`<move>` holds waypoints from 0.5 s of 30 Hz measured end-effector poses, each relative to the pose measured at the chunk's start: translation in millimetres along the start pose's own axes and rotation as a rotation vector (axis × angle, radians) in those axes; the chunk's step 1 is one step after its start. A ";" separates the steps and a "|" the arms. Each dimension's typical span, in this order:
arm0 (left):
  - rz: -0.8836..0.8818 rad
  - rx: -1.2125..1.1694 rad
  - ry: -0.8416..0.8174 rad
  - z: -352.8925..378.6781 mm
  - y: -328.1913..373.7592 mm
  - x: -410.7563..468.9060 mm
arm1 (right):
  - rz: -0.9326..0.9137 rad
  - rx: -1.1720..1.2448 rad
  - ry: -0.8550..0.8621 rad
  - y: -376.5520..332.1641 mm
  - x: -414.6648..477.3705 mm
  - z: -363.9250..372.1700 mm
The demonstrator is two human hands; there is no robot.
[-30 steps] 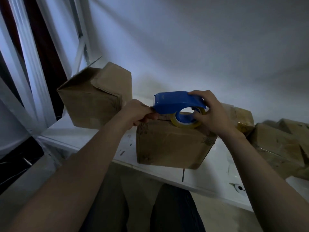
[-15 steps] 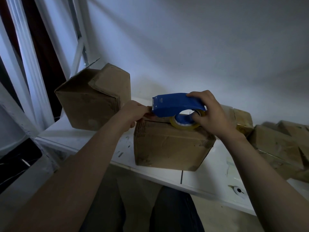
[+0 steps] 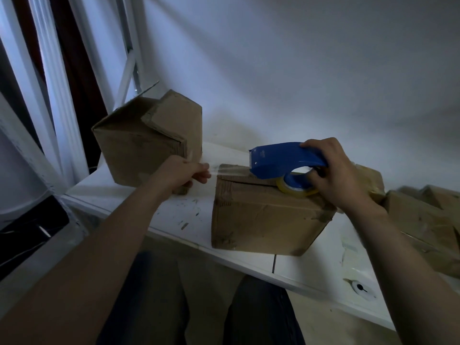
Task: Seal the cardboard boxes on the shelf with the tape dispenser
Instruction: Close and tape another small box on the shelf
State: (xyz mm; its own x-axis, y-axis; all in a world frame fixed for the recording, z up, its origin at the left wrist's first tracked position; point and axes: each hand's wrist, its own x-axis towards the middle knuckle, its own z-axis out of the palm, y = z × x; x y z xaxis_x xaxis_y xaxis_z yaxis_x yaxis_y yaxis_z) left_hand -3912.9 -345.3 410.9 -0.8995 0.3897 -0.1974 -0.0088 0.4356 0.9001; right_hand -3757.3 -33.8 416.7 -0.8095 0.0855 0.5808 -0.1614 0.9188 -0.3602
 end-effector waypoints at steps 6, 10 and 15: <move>-0.031 -0.027 0.028 5.7 -24.1 0.5 | 0.030 -0.002 0.027 -10.6 -1.5 8.6; -0.008 -0.041 0.035 7.9 -33.2 1.2 | 0.042 0.019 0.007 -15.2 1.2 13.2; -0.010 -0.063 0.032 17.6 -43.3 -0.4 | 0.063 0.009 -0.003 -17.1 0.9 15.7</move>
State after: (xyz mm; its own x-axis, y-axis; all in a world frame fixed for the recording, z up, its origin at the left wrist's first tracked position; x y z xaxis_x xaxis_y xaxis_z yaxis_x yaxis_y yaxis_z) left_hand -3904.4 -350.0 365.2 -0.9128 0.3587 -0.1951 -0.0446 0.3875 0.9208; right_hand -3764.2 -55.5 411.9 -0.8202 0.1417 0.5543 -0.1149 0.9083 -0.4022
